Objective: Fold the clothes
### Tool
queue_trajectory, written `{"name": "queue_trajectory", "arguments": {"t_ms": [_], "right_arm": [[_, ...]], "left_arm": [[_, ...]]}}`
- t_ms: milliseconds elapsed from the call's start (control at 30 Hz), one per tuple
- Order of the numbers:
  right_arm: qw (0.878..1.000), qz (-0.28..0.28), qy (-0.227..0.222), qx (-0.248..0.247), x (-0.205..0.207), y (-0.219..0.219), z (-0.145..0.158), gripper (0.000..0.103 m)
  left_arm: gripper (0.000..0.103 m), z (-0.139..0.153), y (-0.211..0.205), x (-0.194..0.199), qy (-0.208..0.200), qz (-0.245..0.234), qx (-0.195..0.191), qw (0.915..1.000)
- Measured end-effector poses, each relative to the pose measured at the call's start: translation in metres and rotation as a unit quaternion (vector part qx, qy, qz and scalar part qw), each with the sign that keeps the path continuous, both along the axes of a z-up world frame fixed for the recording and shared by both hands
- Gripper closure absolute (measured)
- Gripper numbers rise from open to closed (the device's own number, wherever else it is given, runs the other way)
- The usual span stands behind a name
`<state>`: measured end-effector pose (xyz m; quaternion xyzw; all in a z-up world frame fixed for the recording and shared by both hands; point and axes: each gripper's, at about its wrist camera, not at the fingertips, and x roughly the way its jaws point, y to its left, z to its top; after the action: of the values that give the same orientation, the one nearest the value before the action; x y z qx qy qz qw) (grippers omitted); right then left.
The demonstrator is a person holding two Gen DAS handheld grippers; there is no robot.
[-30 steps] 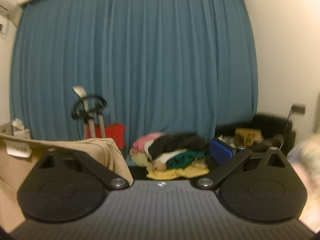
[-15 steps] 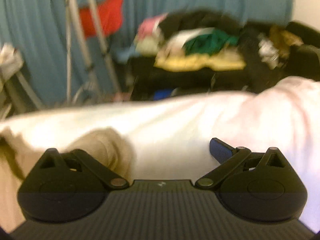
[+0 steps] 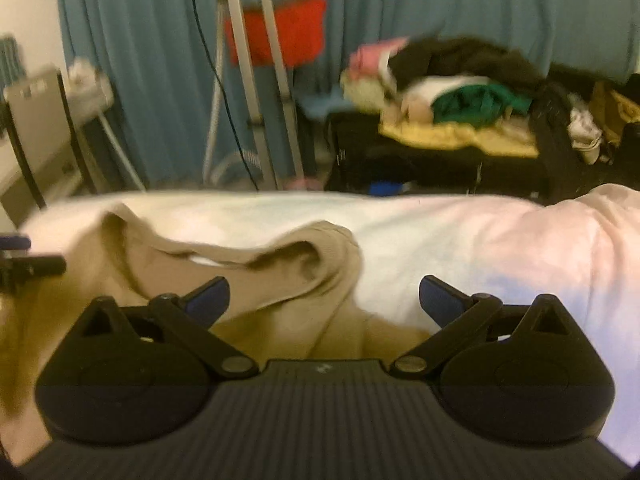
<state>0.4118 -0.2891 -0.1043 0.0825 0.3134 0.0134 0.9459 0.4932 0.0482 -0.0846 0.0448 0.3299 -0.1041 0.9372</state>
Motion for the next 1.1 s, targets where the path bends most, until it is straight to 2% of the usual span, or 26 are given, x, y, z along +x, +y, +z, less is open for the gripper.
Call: {"name": "queue_trajectory", "arguments": {"t_ms": [167,267,367,567,633,800,967,1100], "right_arm": [[0.998,-0.011,-0.061,0.013,-0.077,0.021,0.024,0.0],[0.995,-0.018,-0.097,0.021,-0.124,0.034,0.038,0.0],[0.993,-0.019,-0.112,0.023,-0.182,0.045,0.055,0.0],[0.991,-0.021,-0.132,0.029,-0.292,0.062,0.083,0.0],[0.991,-0.028,-0.129,0.034,-0.312,0.06,0.085,0.0],[0.983,-0.031,-0.173,0.041,-0.348,0.053,0.08,0.0],[0.984,-0.024,-0.178,0.008,-0.354,0.053,0.058,0.0],[0.984,-0.029,-0.177,0.022,-0.348,0.047,0.051,0.0]], "left_arm": [[0.0,0.032,0.015,-0.118,-0.056,0.019,-0.029,0.9978],[0.0,0.05,0.026,-0.19,-0.071,0.022,-0.051,0.996],[0.0,0.068,0.034,-0.259,-0.076,0.023,-0.066,0.9947],[0.0,0.1,0.046,-0.364,-0.09,0.021,-0.048,0.9946],[0.0,0.109,0.053,-0.386,-0.094,0.029,-0.054,0.9937],[0.0,0.114,0.069,-0.416,-0.096,0.045,-0.097,0.9895],[0.0,0.099,0.066,-0.415,-0.086,0.062,-0.107,0.9886],[0.0,0.089,0.061,-0.406,-0.071,0.071,-0.113,0.9885]]}}
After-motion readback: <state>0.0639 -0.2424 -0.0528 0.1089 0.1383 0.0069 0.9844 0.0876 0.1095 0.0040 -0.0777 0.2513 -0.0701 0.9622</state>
